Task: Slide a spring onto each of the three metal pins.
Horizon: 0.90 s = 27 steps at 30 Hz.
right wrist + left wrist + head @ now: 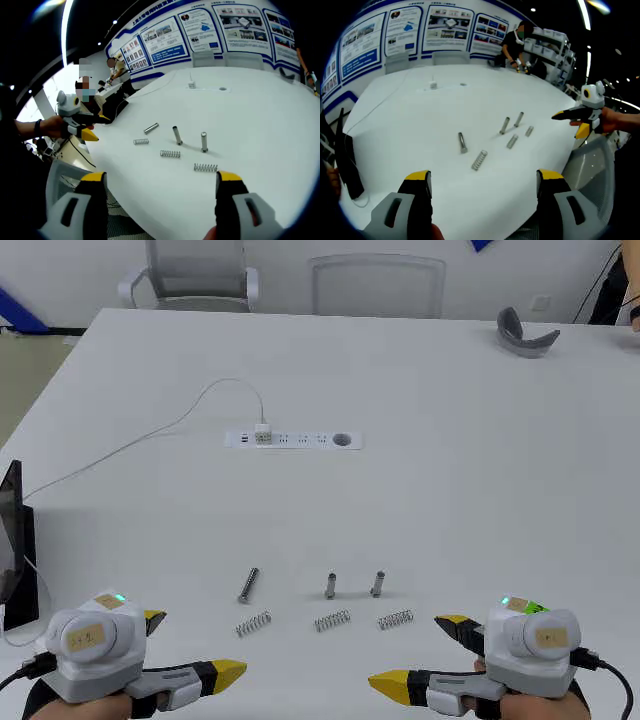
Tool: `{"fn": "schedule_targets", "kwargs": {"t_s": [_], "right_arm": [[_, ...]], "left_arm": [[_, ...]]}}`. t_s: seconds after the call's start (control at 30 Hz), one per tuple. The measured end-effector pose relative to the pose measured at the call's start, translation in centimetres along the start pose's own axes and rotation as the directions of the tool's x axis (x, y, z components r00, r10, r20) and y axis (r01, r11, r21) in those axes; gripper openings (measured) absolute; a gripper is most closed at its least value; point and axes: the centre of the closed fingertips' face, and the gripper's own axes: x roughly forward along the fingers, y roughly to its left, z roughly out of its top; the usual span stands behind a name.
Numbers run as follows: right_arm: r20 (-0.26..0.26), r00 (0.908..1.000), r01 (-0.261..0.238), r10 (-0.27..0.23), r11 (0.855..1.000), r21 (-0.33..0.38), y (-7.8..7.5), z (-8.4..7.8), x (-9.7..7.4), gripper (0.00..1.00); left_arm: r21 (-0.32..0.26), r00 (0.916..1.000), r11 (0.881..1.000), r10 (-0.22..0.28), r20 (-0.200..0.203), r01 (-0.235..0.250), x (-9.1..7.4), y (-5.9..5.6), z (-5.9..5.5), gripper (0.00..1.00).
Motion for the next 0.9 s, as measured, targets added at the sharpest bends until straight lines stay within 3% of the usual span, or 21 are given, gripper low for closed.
{"fn": "schedule_targets", "kwargs": {"t_s": [0.5, 0.9], "right_arm": [[-0.011, 0.9999, -0.007, 0.007, 1.0, -0.013, 0.5, 0.1, 0.2, 0.91], [-0.02, 0.9998, -0.005, 0.005, 1.0, -0.016, 0.9, -0.2, 0.1, 0.91]], "left_arm": [[0.012, 0.9999, 1.0, -0.01, -0.011, 0.011, 0.7, -0.2, 0.3, 0.87], [0.021, 0.9995, 1.0, -0.014, -0.028, 0.015, 1.8, 0.7, 1.0, 0.86]]}}
